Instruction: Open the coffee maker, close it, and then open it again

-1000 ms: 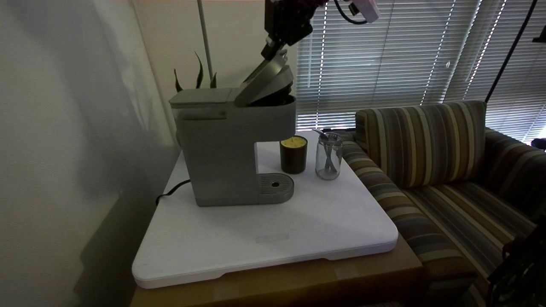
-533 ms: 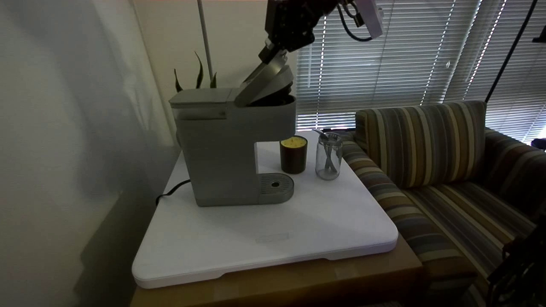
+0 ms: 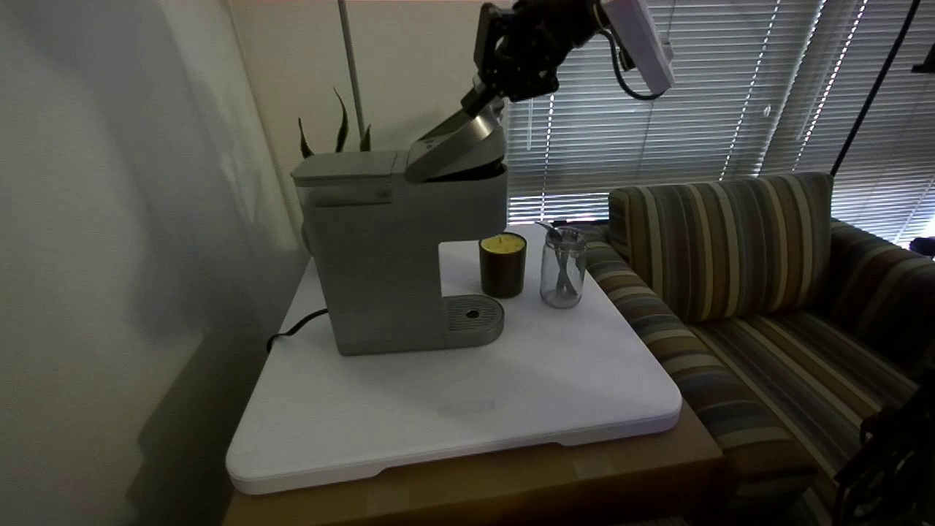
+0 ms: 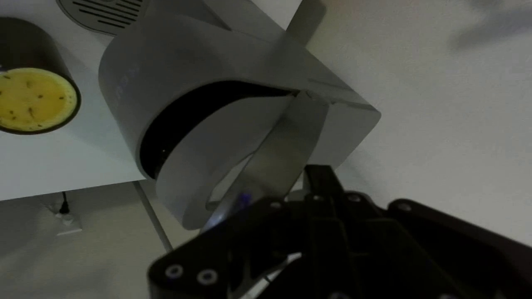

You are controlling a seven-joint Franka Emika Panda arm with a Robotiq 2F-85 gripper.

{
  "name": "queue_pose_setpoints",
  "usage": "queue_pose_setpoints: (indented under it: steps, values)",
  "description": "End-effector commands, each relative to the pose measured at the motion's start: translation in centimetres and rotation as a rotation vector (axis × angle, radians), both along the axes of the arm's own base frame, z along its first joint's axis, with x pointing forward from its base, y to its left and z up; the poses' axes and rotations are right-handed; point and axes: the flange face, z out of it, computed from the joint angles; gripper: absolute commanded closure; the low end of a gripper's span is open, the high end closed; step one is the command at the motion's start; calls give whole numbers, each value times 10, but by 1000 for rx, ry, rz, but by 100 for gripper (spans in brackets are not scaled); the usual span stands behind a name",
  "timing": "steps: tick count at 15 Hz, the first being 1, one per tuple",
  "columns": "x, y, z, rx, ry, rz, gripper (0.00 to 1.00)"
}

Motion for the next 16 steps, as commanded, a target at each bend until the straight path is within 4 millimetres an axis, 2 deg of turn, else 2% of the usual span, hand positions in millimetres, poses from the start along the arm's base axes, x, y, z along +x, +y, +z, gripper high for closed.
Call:
queue_pose_setpoints:
  steps: [1, 6, 12, 16]
  values:
    - [-8, -9, -7, 24, -15, -63, 100]
    - [-7, -9, -20, 174, -70, -78, 100]
    - [-13, -13, -60, 326, -145, -60, 100]
    - [-10, -20, -78, 359, -181, -44, 100]
